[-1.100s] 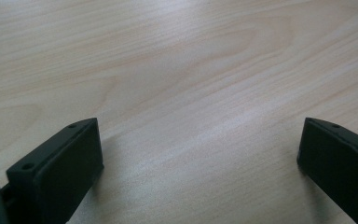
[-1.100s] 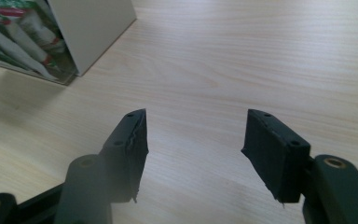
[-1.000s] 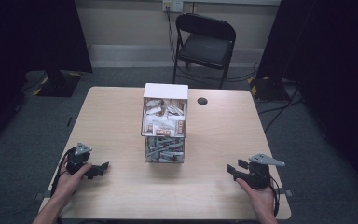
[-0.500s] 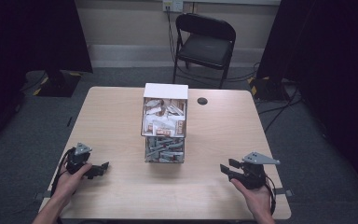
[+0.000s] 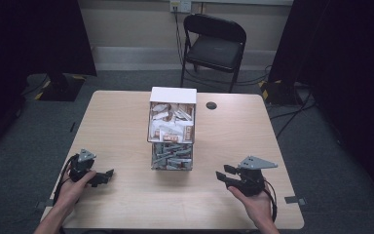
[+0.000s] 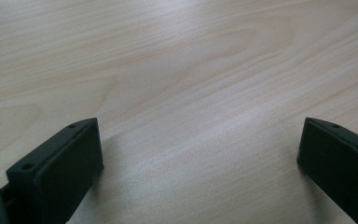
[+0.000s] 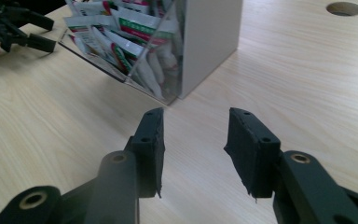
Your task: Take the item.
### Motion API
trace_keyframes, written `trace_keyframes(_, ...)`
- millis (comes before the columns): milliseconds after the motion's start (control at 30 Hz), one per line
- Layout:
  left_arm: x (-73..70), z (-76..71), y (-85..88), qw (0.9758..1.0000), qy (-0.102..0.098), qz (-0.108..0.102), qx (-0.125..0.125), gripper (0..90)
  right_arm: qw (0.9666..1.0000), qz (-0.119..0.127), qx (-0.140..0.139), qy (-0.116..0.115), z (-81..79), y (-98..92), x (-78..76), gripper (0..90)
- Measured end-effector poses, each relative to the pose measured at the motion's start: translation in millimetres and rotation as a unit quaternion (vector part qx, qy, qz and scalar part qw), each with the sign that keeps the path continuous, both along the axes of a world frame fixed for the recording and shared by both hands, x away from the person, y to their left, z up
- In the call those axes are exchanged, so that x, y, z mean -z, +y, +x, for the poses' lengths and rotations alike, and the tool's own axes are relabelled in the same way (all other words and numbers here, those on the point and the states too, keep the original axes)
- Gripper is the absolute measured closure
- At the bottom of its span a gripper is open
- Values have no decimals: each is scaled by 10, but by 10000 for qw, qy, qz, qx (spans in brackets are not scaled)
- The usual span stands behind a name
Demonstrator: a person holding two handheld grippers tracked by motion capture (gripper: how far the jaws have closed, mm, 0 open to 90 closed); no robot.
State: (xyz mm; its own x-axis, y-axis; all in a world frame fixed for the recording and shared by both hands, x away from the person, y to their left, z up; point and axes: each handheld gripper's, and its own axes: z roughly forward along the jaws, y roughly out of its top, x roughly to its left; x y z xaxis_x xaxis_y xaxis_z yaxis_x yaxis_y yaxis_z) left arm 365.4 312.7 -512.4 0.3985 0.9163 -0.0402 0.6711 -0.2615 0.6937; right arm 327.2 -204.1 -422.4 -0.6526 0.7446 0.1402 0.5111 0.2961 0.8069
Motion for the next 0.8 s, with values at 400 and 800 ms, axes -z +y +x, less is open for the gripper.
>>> trace_keyframes(400, -1, 0, 0, 10000, 6, 2, 2, 0, 9986, 94, -501, -107, 25, 345, -83, 600)
trace_keyframes(800, 0, 0, 0, 10000, 0, 1, 1, 0, 9949, 124, -989, -155, 75, 693, -100, 644)
